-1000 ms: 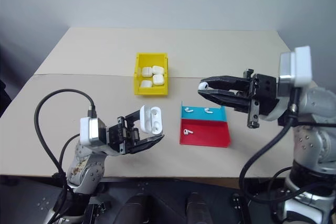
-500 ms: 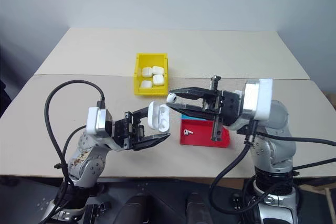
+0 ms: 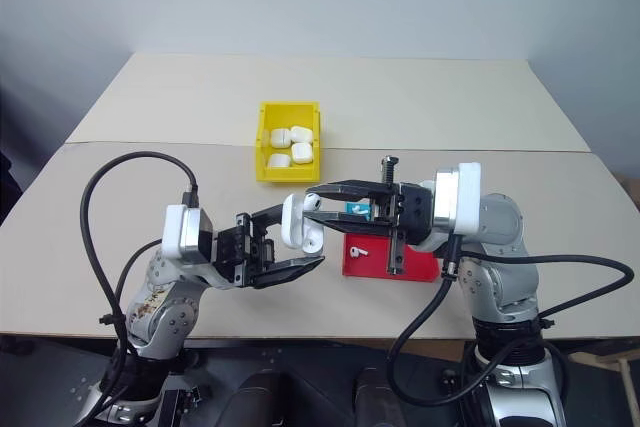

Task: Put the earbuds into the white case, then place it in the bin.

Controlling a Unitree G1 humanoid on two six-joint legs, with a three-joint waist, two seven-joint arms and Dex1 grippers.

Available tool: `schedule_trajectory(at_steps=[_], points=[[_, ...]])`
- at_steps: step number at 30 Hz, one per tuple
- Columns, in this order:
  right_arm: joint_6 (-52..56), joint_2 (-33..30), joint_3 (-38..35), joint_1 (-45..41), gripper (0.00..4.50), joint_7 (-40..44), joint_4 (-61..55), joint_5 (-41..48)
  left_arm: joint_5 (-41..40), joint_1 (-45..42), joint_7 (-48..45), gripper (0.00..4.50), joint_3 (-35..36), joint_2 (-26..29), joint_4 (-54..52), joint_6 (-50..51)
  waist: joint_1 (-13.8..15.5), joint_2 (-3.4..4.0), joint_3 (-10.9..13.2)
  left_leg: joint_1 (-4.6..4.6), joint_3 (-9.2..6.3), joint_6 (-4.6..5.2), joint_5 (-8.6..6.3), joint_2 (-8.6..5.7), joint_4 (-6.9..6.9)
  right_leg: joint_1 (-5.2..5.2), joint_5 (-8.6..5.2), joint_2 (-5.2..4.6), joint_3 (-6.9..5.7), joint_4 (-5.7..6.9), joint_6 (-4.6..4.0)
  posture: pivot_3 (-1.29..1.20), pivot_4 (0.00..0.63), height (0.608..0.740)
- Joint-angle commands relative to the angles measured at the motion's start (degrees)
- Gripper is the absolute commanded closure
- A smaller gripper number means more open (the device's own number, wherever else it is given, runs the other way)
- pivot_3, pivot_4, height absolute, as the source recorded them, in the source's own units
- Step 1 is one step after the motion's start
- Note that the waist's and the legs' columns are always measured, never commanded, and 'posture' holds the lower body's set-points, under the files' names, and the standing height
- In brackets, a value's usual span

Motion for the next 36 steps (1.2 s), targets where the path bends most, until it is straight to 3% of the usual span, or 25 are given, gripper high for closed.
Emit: schedule_trajectory(at_steps=[1, 18, 25, 31, 34, 36], points=[[-2.04, -0.5, 0.47, -1.09, 3.88, 0.25, -0.36, -0.04, -0.21, 0.21, -0.01, 1.78, 0.15, -0.6, -2.81, -0.96, -0.03, 0.0, 0.0, 0.0, 0.0, 0.0, 0.0, 0.0, 0.0, 0.0, 0.0, 0.0, 0.0, 0.0, 0.0, 0.0, 0.15, 0.74], [-2.61, -2.42, 3.2, -0.89, 3.88, 2.12, 2.32, -1.31, 1.04, 0.03, 0.19, 1.78, 0.31, -1.31, -1.93, -1.49, -0.01, 0.0, 0.0, 0.02, 0.0, 0.0, 0.0, 0.0, -0.01, 0.03, 0.0, 0.0, 0.0, -0.02, 0.0, 0.0, 0.15, 0.74], [-4.57, -3.21, 4.19, -0.5, 1.66, 2.02, 2.82, -3.79, 1.55, 0.3, 0.01, 1.78, 0.48, -1.73, -1.91, -1.74, 0.0, 0.0, 0.0, 0.02, 0.0, 0.0, 0.0, 0.0, -0.01, 0.04, 0.0, 0.0, -0.01, -0.04, 0.0, 0.0, 0.15, 0.74], [-3.95, -5.74, 2.2, -0.85, 1.66, 2.92, 3.62, -2.24, 3.88, 1.45, 0.13, 1.78, 1.36, -0.77, -1.26, -2.8, 0.04, 0.0, 0.0, 0.02, 0.0, 0.0, 0.0, 0.0, -0.01, 0.05, 0.0, -0.01, 0.0, -0.05, 0.0, 0.0, 0.15, 0.74], [3.29, -11.8, -0.54, -3.08, 1.66, 2.67, 4.92, 0.55, 6.53, 3.39, -3.35, 1.78, 2.93, 1.98, 3.1, -7.36, 0.08, 0.0, 0.0, 0.03, 0.01, 0.0, 0.0, -0.02, -0.01, 0.06, 0.0, -0.03, -0.01, -0.08, 0.0, 0.0, 0.15, 0.74], [8.15, -16.77, -0.17, -6.72, 1.66, 0.81, 7.74, -2.54, 7.87, 5.14, -4.93, 1.78, 4.42, 3.88, 6.55, -10.38, -0.04, 0.04, 0.02, 0.06, 0.02, 0.0, 0.0, -0.02, -0.01, 0.07, 0.0, -0.06, -0.01, -0.06, -0.01, 0.0, 0.15, 0.74]])
